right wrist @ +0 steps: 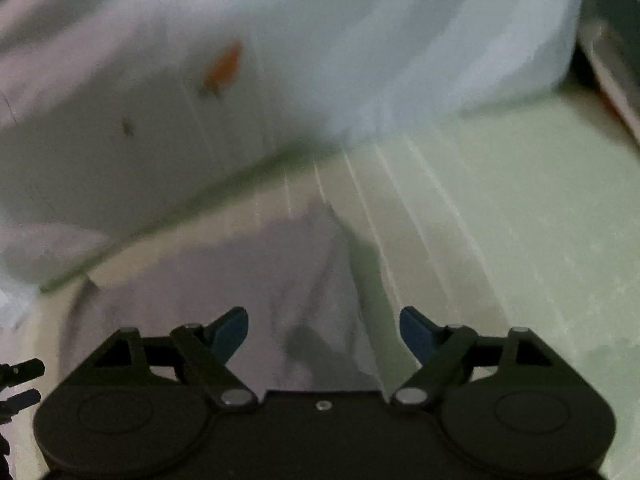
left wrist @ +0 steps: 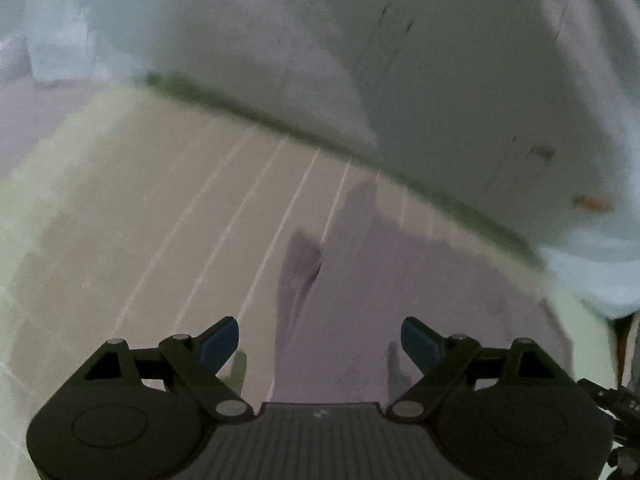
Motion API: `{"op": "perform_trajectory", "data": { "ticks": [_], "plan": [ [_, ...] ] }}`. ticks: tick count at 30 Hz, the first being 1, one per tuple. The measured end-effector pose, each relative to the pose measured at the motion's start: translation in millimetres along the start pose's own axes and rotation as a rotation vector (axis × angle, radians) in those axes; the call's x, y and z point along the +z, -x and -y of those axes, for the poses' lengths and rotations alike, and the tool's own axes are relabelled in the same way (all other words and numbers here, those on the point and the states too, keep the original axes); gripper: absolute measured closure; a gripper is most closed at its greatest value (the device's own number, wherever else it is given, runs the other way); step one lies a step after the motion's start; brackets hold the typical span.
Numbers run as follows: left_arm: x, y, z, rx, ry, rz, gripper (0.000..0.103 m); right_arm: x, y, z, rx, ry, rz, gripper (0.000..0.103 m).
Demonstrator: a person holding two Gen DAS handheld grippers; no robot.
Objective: Fold clothes
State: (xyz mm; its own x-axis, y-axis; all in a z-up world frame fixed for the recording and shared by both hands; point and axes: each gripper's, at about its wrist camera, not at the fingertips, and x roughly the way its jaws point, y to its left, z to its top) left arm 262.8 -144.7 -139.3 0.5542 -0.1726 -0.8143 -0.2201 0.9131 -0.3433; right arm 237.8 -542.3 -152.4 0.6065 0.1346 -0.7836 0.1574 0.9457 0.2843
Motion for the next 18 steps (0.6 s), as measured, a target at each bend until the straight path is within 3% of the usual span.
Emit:
{"op": "perform_trajectory", "data": {
  "ticks": [5, 10, 13, 14, 15, 16, 17, 18],
  "plan": [
    [-2, -23, -9, -0.062, 0.018, -0.069, 0.012, -10, -26, 6, 0.029, -0.047, -0.067, 0.016],
    [0, -34, 4, -0.103, 0.006, -0.059, 0.006, -1, -44, -7, 0.066, -0.012, -0.08, 0.007],
    [-1, -35, 15, -0.125, 0.002, -0.069, 0.007, 3, -51, -20, 0.074, -0.006, -0.101, 0.002],
    [-1, -35, 19, -0.133, 0.001, -0.072, 0.015, 2, -51, -25, 0.073, -0.001, -0.109, 0.002],
    [-2, -36, 22, -0.14, -0.001, -0.075, 0.043, 2, -51, -30, 0.085, 0.011, -0.119, 0.007],
    [-2, -36, 26, -0.147, -0.002, -0.078, 0.054, 2, -52, -36, 0.108, 0.028, -0.131, 0.017],
    [-3, -37, 30, -0.155, -0.004, -0.081, 0.066, 2, -53, -44, 0.122, 0.052, -0.135, 0.05],
    [-2, -33, 31, -0.159, 0.006, -0.077, 0.073, -1, -49, -52, 0.124, 0.084, -0.133, 0.064]
  ]
}}
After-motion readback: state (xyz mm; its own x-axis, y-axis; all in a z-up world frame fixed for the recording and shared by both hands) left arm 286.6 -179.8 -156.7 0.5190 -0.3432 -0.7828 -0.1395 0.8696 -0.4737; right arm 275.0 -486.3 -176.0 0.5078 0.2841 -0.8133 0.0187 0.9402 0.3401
